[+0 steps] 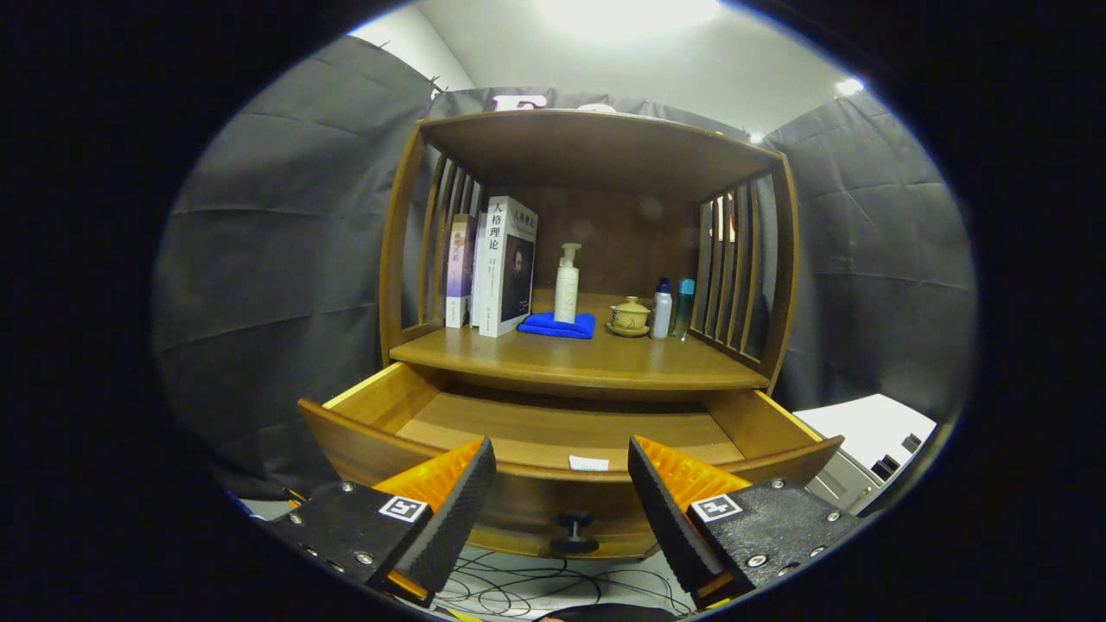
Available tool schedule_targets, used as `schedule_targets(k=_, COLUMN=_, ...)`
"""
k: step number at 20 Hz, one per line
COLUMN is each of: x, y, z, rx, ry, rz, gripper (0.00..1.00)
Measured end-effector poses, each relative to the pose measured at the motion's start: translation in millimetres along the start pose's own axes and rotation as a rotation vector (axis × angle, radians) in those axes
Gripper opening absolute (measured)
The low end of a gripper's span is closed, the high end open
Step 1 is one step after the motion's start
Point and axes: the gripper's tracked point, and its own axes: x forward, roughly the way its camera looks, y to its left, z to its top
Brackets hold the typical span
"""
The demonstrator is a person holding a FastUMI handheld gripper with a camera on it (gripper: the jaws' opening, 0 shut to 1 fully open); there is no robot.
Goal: Pull open the drawer, take out the items inside it, and place them on the countertop above the cabinet.
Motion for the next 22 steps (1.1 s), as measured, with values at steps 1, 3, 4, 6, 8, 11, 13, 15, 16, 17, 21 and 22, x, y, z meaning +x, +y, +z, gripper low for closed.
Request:
schedule_targets(k=1, x=12, y=-5, z=3, rx=0.012, ry=0.018, rz=-0.026, gripper=0.95)
schedule_targets(k=3, x=34, y=-10, z=-1, rx=0.050, ry=0.077, rz=-0.067, gripper=0.95)
schedule_targets(k=4, x=44, y=-11, z=-5, rx=0.064, ry=0.112, rz=-0.075, gripper=0.95)
schedule_targets(k=6, x=63, y=-14, z=-12, rx=0.082, ry=0.170, rz=-0.068, gripper=0.95)
schedule_targets(k=8, x=83, y=-16, z=-20, rx=0.103, ry=0.230, rz=-0.066, gripper=0.95)
schedule_targets(k=11, x=100, y=-36, z=-41, rx=0.085, ry=0.355, rz=-0.114, gripper=0.95)
schedule_targets(k=13, x=108, y=-49, z=-55, rx=0.042, ry=0.445, rz=-0.147, gripper=0.95)
schedule_targets(k=15, x=114, y=-57, z=-74, rx=0.013, ry=0.545, rz=-0.149, gripper=0.95)
schedule_targets(k=16, x=117, y=-55, z=-80, rx=0.007, ry=0.586, rz=-0.136, gripper=0.95)
schedule_targets(k=17, x=120, y=-55, z=-89, rx=0.011, ry=0.630, rz=-0.128, gripper=0.95)
schedule_targets(k=21, x=124, y=-45, z=-118, rx=0.074, ry=0.796, rz=-0.105, gripper=0.95)
schedule_targets(k=22, x=126, y=-40, z=-125, rx=0.100, ry=0.827, rz=-0.101, gripper=0.94)
